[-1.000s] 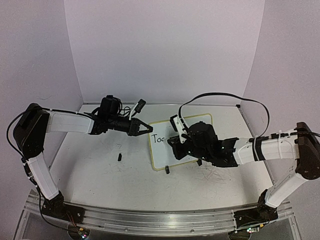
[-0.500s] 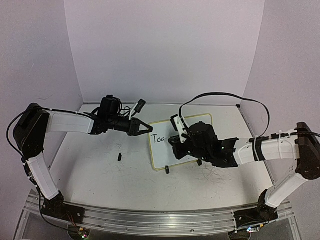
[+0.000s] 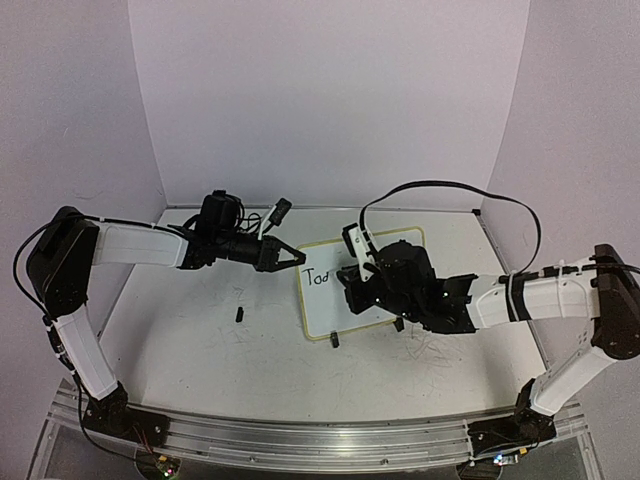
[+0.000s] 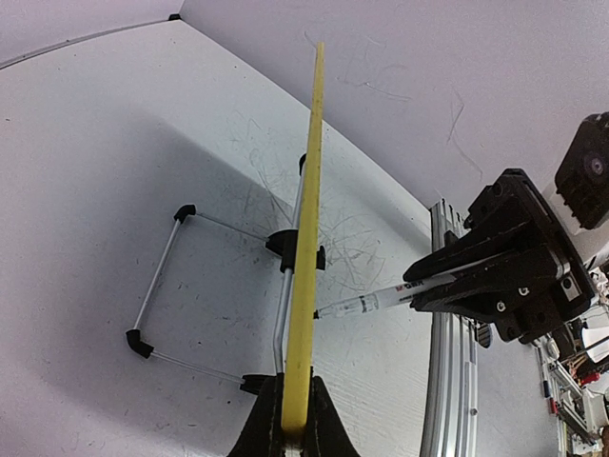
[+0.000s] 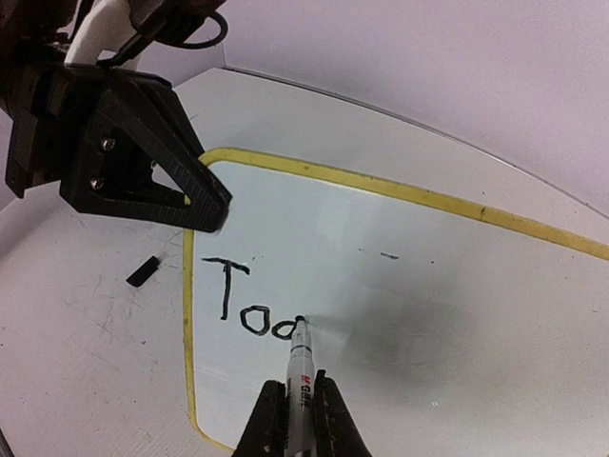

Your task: Write a sentence on the whiteboard

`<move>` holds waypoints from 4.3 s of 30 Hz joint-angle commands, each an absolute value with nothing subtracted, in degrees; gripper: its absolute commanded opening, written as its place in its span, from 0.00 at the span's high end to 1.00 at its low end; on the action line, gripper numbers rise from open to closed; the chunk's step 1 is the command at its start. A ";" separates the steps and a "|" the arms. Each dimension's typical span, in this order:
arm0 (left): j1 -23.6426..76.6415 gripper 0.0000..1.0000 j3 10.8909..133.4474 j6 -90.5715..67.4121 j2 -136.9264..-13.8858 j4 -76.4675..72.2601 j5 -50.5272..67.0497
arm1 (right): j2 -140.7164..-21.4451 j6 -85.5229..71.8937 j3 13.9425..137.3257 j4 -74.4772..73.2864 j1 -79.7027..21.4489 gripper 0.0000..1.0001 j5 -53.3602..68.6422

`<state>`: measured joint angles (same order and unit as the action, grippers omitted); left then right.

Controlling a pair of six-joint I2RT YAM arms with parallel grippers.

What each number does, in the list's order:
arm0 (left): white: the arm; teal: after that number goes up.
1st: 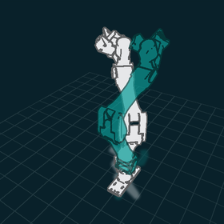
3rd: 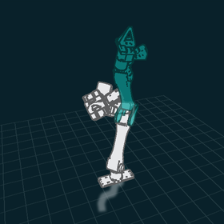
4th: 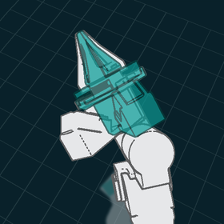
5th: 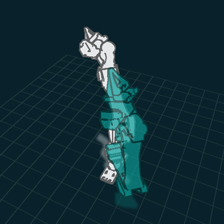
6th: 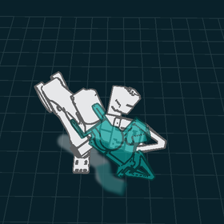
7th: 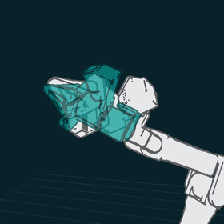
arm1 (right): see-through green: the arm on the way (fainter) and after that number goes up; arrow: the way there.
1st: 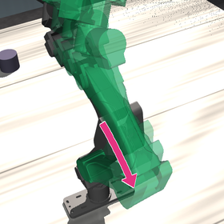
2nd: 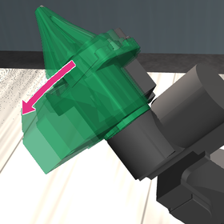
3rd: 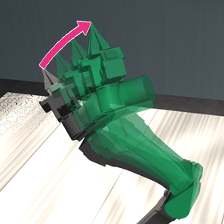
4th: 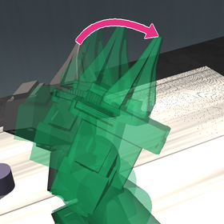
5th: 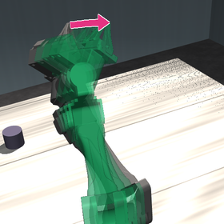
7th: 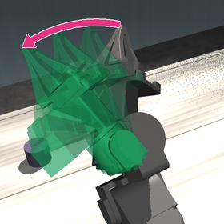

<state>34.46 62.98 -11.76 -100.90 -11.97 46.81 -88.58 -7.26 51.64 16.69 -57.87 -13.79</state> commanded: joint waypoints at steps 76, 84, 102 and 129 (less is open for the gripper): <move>34.63 1.00 63.03 -10.20 -98.11 -12.14 47.20 | -84.30 -9.12 49.35 18.55 -56.86 1.00 -14.32; 34.65 1.00 63.03 -10.17 -98.13 -12.13 47.11 | -84.82 -9.40 49.31 18.37 -56.86 1.00 -15.38; 34.60 1.00 63.06 -10.20 -98.13 -12.14 47.39 | -86.25 -9.31 50.41 18.94 -56.87 1.00 -16.29; 34.60 1.00 63.15 -10.28 -98.26 -12.05 47.64 | -87.28 -9.70 49.79 17.15 -56.86 1.00 -12.82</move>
<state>34.46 62.96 -11.55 -100.88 -11.91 46.89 -86.67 -9.27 48.64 17.06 -57.12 -13.25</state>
